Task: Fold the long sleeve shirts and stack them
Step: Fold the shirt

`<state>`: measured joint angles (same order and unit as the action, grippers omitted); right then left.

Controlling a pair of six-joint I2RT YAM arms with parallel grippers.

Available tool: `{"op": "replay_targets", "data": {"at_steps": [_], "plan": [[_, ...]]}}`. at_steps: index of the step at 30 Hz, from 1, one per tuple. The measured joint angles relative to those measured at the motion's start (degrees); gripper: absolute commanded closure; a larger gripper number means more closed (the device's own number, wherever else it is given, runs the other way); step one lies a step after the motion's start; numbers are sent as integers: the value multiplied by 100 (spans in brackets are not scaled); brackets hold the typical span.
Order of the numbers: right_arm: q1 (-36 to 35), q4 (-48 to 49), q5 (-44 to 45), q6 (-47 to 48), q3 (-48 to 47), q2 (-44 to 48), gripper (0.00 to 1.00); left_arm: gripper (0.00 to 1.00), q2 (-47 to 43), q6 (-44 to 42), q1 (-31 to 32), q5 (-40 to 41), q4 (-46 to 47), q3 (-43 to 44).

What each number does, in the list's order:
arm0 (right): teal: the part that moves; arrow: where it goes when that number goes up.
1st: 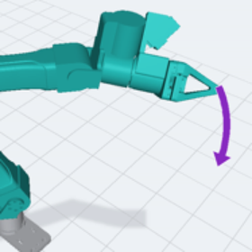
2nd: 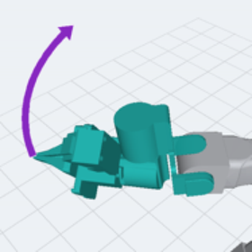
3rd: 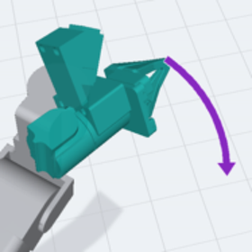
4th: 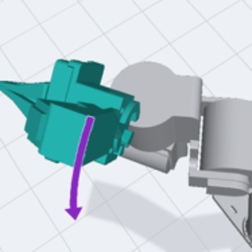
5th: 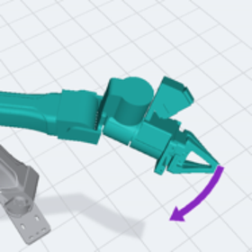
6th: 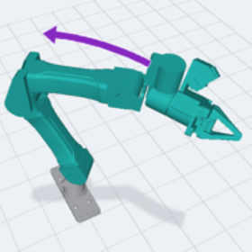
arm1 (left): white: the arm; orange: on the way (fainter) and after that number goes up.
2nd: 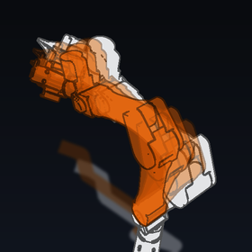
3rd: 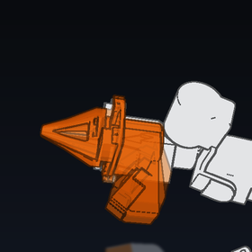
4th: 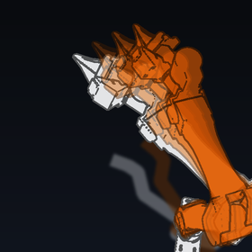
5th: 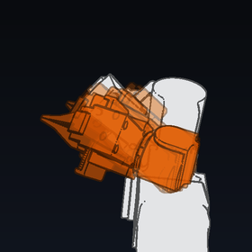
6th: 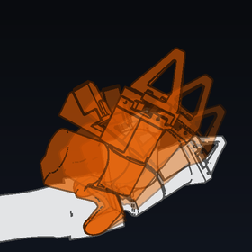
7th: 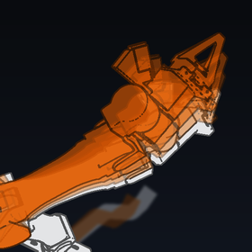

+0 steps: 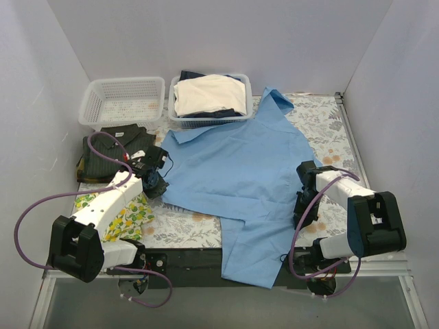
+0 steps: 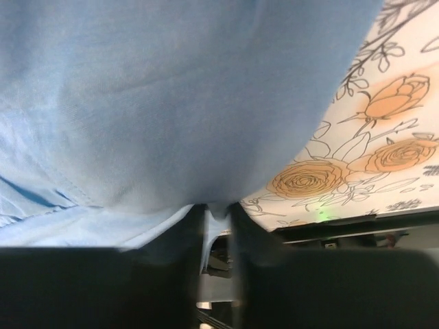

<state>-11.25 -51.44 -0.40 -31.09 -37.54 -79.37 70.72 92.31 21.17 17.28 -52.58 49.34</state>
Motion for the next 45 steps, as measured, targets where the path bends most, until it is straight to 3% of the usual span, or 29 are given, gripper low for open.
{"op": "replay_targets", "data": {"at_steps": [7,15,28,35,39,45], "plan": [[-166,-44,144,-57,-63,-13,99,100,0,-68,-4,-4,11,175],[-197,-584,625,-136,-509,802,99,100,-179,-9,-7,44,-197,243],[-195,-1427,791,-149,-973,1543,99,100,-1377,634,-7,-44,-1032,122],[-197,-1803,785,-127,-1222,2031,99,100,-1963,846,-7,-223,-1261,-365],[-197,-1832,780,-101,-1322,1961,99,100,-1749,802,-7,-238,-1178,-463],[-197,-1676,841,28,-1720,1255,99,100,-514,511,-11,-4,-678,-81]]}}
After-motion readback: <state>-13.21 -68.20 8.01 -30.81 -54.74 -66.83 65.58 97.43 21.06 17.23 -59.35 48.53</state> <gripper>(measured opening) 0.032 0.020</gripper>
